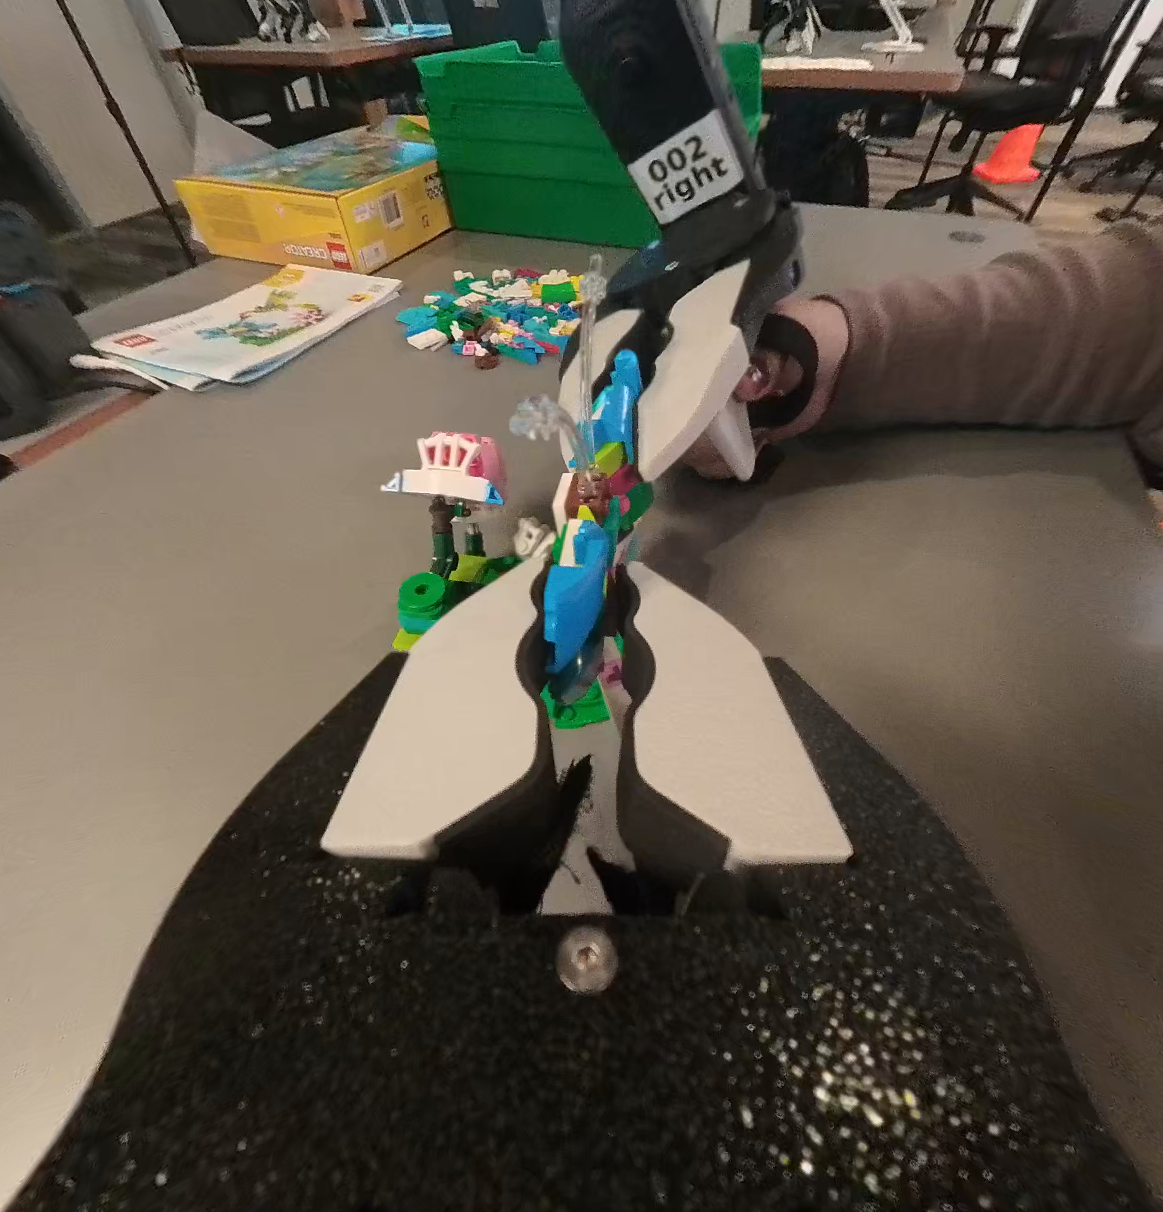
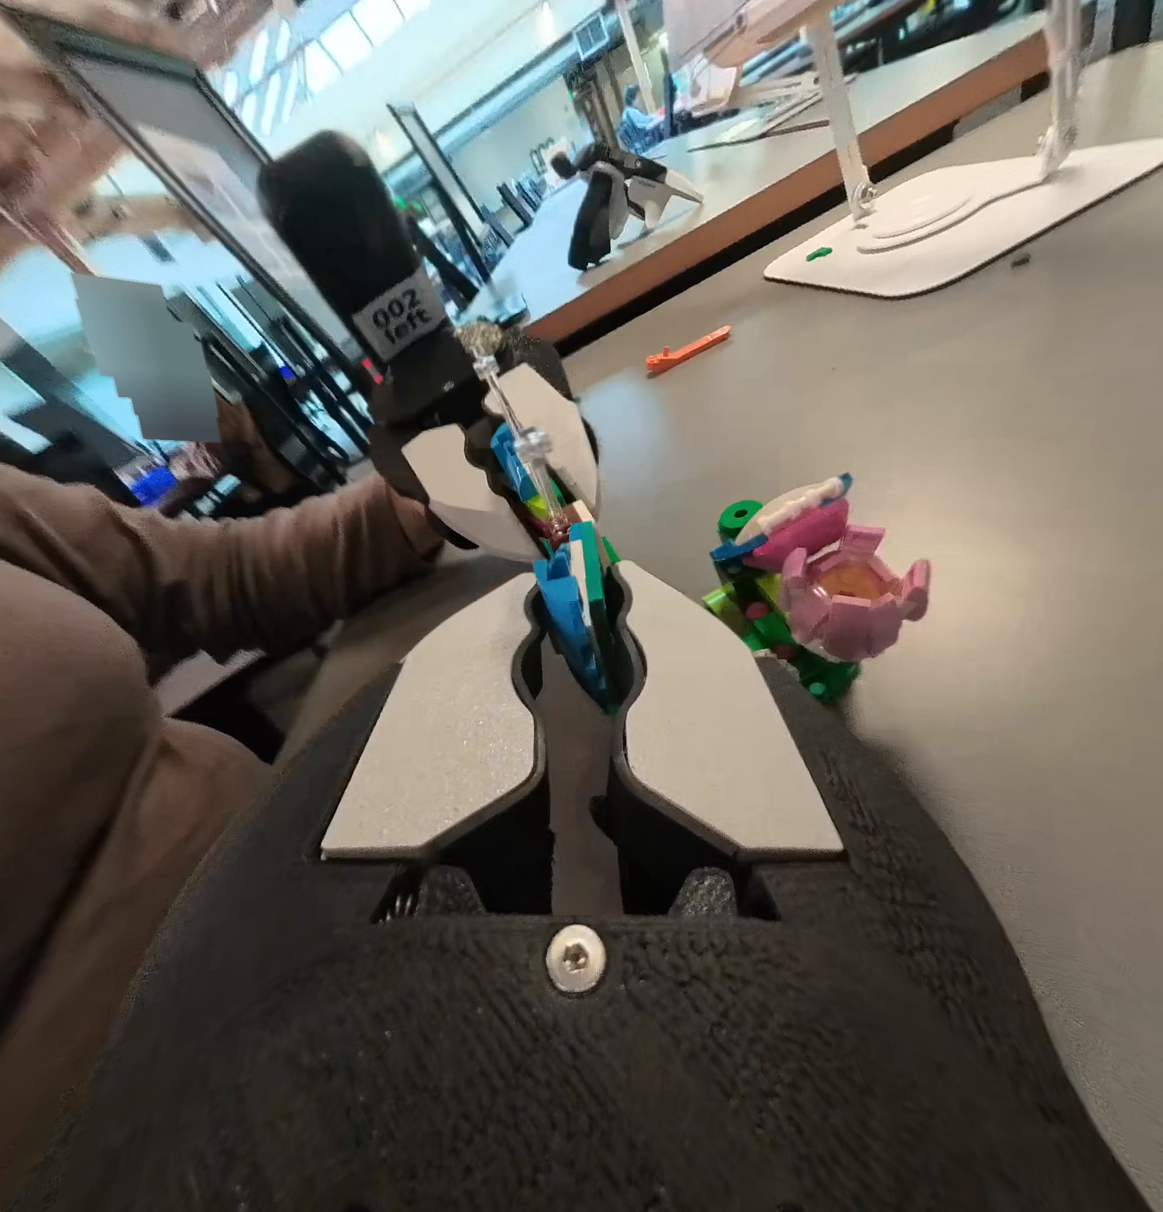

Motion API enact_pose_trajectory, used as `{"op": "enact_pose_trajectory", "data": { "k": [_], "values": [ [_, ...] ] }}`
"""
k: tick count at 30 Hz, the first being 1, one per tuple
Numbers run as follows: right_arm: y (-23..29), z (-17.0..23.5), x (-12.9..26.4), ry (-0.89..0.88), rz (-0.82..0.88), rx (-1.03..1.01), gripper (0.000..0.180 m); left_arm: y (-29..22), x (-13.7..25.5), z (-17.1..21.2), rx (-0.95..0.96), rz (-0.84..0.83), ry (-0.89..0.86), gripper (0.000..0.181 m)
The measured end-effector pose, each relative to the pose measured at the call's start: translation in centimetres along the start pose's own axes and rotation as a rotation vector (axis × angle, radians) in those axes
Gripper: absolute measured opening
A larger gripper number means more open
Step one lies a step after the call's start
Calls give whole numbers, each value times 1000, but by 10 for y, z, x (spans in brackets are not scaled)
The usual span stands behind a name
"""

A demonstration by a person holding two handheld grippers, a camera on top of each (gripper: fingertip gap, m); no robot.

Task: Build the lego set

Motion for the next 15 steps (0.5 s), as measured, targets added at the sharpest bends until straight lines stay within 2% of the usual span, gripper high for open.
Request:
{"op": "enact_pose_trajectory", "data": {
  "k": [10, 13, 15],
  "values": [
    [-7, 7, -1, -104, -115, -425, 18, -8, 1, 2, -164, -98, -32, 18],
    [-13, 8, 5, -225, -233, -581, 15, -12, 3, 7, -296, -185, 1, 17],
    [-17, 10, 11, -194, -134, -498, 15, -10, 4, 9, -208, -146, -27, 17]
  ]
}}
Point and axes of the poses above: each gripper's, where its closed fingertips meet, x back along the fingers, z out of its underside, y = z × x across the jaws, the point moved 10 cm from there along x, back along the fingers, and after that the axes turned 7 degrees about y, right-handed, at the moved point
